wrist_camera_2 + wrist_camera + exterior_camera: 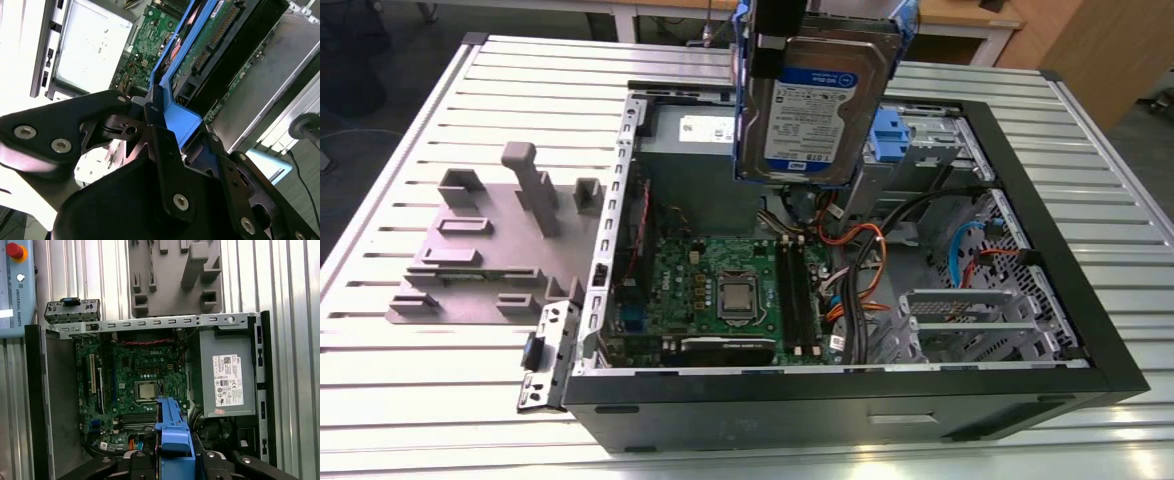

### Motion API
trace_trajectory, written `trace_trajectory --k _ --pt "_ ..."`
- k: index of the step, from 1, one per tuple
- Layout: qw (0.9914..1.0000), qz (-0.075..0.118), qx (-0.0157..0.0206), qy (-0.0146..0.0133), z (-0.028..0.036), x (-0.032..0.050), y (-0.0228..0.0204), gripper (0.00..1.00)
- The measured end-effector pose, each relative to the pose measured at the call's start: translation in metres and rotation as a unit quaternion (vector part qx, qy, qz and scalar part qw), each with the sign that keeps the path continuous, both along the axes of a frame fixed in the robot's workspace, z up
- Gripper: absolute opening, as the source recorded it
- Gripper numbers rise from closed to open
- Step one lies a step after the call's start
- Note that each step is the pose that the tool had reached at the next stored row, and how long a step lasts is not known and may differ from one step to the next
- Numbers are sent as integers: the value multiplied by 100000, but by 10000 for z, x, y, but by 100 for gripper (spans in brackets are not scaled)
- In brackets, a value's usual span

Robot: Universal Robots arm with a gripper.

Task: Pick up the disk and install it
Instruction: 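Pick up the disk, then insert the disk into the insertion slot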

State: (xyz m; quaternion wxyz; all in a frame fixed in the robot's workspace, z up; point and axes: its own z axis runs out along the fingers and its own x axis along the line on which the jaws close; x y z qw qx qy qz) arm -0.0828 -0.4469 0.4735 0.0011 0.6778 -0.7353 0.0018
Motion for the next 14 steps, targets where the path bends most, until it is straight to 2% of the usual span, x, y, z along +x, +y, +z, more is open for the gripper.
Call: trace_trajectory --k 8,14 --pt "99998 -583 -57 -3 7 121 0 37" --pt "99998 -687 -66 -1 9 142 0 37"
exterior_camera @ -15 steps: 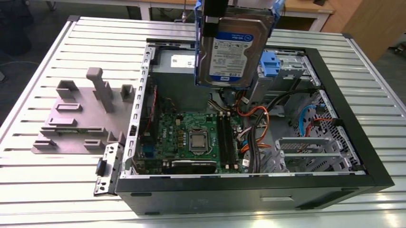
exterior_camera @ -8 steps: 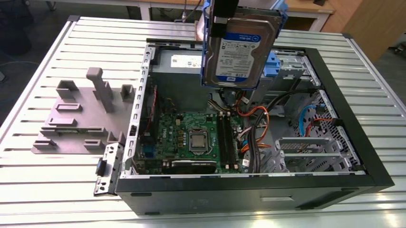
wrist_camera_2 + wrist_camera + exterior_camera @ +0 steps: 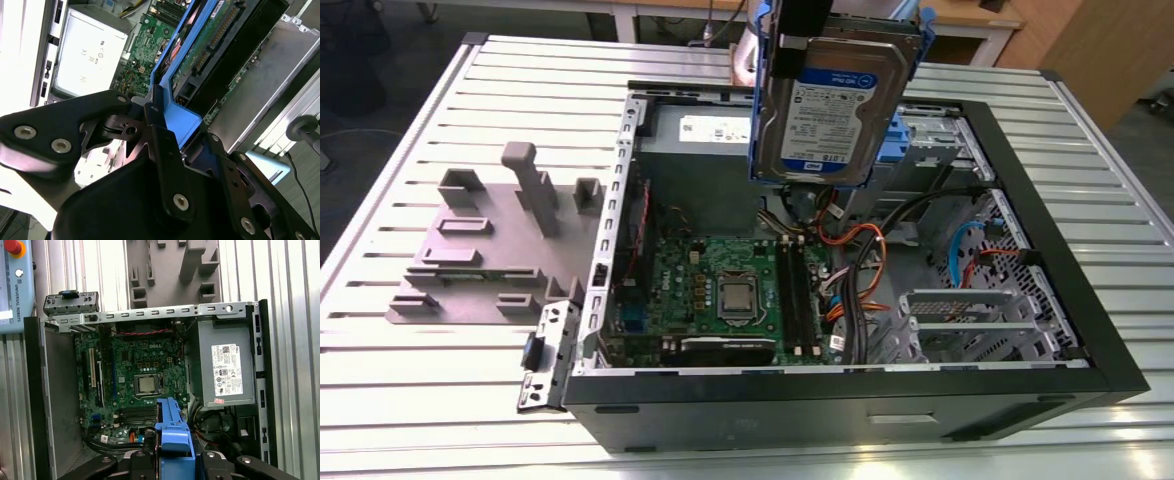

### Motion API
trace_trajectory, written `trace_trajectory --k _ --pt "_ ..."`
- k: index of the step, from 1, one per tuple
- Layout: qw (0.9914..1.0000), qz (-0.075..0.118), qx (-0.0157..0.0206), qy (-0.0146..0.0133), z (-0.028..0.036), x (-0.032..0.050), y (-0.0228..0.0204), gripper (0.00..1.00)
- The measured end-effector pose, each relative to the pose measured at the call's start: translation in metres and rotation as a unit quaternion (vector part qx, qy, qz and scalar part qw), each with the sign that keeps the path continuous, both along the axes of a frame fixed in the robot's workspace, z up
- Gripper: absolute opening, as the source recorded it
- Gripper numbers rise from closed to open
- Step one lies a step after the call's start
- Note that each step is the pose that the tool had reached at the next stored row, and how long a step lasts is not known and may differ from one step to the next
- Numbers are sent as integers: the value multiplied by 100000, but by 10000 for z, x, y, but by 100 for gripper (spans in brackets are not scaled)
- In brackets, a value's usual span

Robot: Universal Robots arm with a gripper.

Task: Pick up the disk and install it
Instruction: 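Insert the disk into the insertion slot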

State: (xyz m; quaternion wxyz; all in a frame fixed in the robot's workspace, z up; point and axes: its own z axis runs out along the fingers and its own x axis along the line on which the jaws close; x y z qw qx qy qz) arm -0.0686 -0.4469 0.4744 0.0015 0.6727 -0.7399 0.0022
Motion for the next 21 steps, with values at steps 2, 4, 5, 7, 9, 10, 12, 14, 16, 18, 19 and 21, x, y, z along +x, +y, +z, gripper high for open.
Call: trace_trajectory --k 2,4,5,7,9,10,12,14,16,18,19,21 --pt "100000 2 0 1 0 0 0 37" --pt "100000 1 0 2 0 1 0 37" --pt "100000 1 0 2 0 1 0 37" --pt "100000 1 0 0 0 1 -1 37" --pt "100000 7 -8 3 0 2 -9 37" --pt "100000 5 -7 3 -1 1 -15 37" --pt "100000 1 -7 2 -2 1 -34 37" --pt "100000 5 -3 1 -4 1 -54 37" --pt "100000 2 -9 3 -5 1 -73 37" --pt "100000 1 -6 3 -9 1 -98 37" --pt "100000 1 -14 10 -9 1 -111 37" --pt "100000 2 -19 13 -12 1 -138 37"
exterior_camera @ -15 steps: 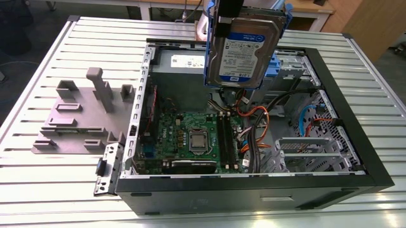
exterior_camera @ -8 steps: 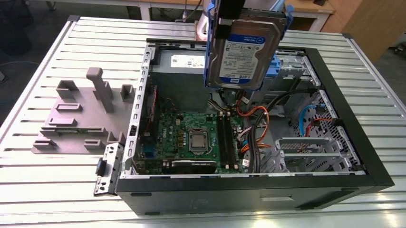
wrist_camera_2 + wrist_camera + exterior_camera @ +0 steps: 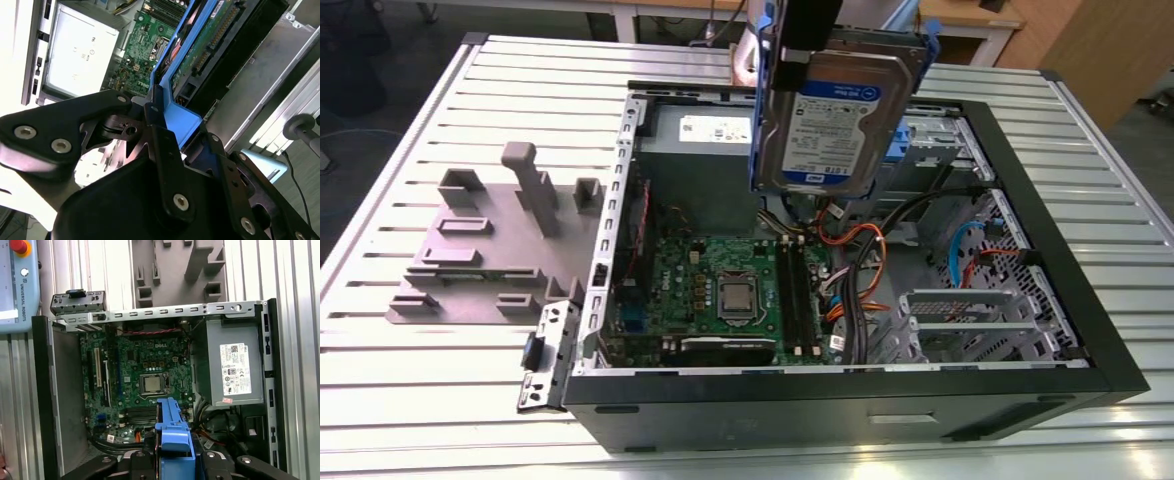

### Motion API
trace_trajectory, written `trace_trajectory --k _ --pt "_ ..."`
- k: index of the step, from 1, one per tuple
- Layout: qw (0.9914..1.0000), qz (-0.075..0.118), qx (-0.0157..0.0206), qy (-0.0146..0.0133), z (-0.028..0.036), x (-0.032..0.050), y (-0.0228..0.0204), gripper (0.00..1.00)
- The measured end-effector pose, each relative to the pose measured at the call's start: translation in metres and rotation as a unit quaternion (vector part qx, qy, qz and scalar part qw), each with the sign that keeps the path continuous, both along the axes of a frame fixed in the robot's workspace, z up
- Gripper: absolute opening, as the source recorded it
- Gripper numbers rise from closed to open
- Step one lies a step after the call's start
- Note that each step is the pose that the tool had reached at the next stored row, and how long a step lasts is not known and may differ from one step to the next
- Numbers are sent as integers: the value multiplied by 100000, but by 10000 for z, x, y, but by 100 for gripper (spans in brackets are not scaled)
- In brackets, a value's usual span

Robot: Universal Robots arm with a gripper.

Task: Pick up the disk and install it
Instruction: 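Insert the disk into the insertion slot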

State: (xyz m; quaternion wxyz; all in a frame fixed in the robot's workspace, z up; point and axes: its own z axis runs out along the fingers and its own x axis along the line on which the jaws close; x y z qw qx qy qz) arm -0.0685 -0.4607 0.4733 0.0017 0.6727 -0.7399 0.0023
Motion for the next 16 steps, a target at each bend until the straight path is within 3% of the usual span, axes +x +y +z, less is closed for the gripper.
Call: trace_trajectory --k 16 --pt "100000 1 -162 -5 -13 0 -194 37"
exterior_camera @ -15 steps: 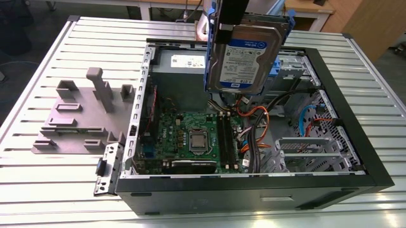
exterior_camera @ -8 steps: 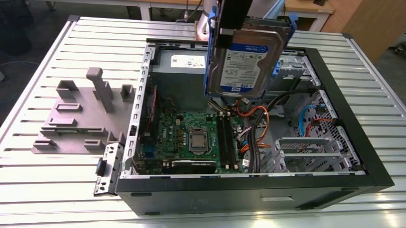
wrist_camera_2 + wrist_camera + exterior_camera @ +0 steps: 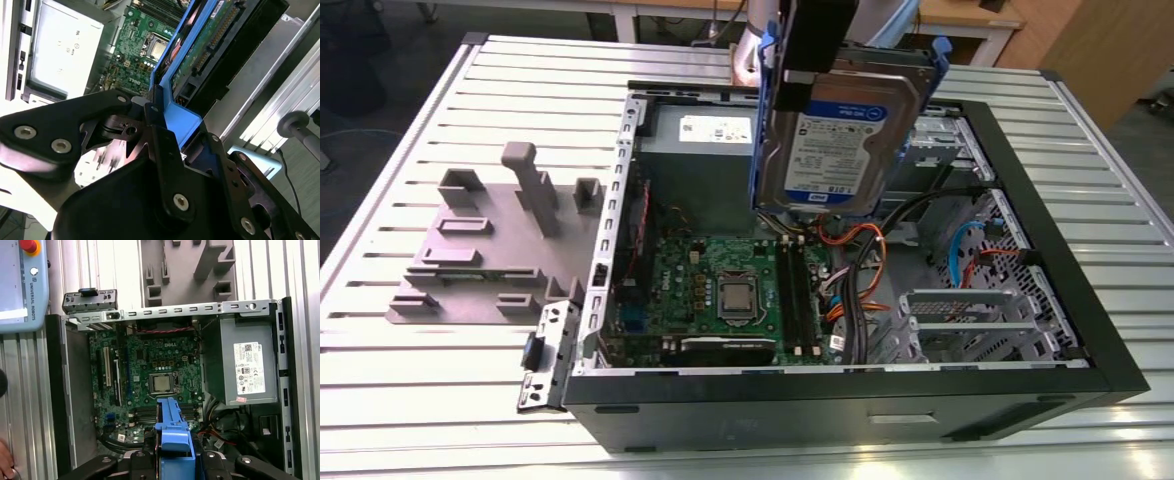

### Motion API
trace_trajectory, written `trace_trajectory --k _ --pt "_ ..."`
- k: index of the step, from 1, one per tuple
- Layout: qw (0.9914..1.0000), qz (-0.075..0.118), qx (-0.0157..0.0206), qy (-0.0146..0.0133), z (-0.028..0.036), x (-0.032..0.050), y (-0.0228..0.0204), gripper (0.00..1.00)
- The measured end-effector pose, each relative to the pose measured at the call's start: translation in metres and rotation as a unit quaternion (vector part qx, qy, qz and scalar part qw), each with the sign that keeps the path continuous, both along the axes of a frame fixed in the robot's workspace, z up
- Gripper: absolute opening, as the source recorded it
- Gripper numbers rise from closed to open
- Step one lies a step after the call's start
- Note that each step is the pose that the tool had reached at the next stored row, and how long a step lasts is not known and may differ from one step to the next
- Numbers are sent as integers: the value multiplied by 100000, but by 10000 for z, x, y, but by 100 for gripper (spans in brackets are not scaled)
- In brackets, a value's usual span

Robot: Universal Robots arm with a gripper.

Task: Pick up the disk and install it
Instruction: 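Insert the disk into the insertion slot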

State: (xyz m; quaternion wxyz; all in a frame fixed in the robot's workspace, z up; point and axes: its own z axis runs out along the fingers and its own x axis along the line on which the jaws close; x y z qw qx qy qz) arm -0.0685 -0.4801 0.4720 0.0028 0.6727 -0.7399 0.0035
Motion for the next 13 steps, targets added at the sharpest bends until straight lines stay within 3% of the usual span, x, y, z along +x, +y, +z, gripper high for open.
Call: trace_trajectory --k 13 --pt "100000 -3 -200 2 -8 0 -141 37"
